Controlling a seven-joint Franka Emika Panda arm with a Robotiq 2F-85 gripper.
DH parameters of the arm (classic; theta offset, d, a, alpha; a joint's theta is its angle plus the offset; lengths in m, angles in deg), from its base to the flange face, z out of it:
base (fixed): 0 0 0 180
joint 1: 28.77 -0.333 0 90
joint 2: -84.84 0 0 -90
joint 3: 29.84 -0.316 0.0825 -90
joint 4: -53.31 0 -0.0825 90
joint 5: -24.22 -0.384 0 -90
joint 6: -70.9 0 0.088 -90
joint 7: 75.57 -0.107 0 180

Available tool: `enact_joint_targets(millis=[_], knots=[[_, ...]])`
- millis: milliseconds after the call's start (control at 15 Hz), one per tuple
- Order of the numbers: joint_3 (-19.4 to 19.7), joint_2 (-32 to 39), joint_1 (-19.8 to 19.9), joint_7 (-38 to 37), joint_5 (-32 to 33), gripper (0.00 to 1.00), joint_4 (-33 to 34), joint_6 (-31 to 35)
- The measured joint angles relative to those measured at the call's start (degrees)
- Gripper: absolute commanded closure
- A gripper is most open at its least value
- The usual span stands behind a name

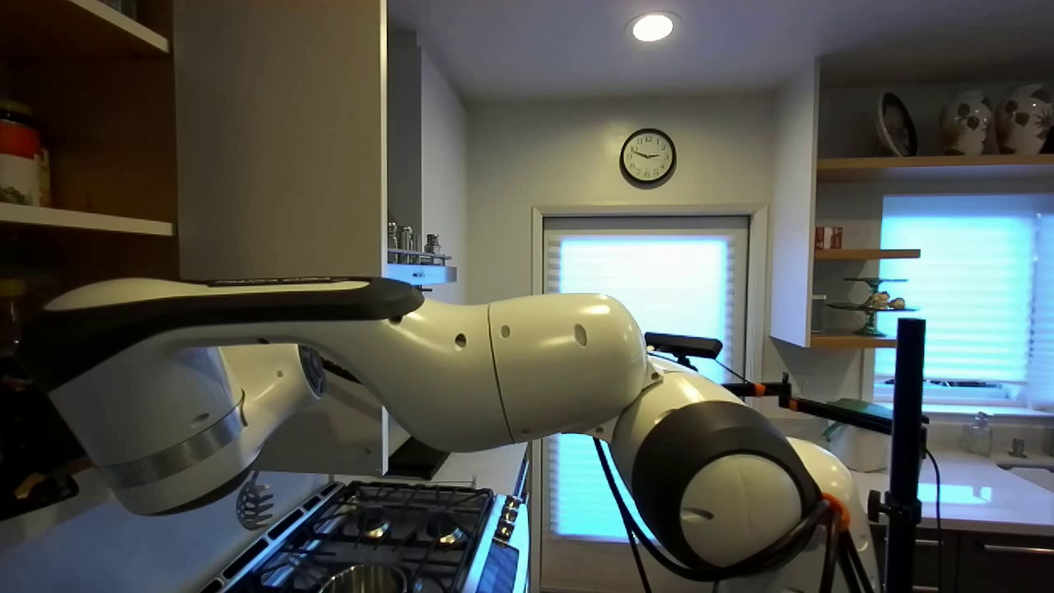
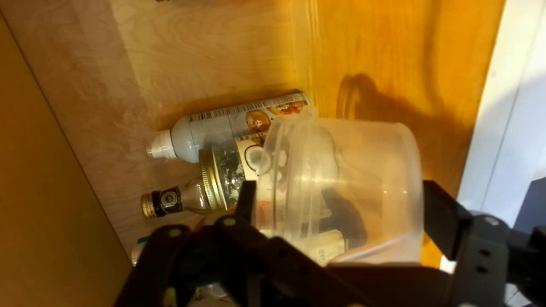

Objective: Turn the clear bowl in the upper cabinet upside down

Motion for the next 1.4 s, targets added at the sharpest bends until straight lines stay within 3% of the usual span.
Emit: enact_joint_targets(millis=[533, 1133, 1400], knots=[[0.44, -0.02, 0.24, -0.34, 1.66, 0.0, -1.09, 0.0], [3.13, -0.61, 0.24, -10.62, 15.89, 0.0, -5.96, -0.02], [3.11, -1.12, 0.11, -12.37, 16.98, 0.0, -5.48, -0.02]])
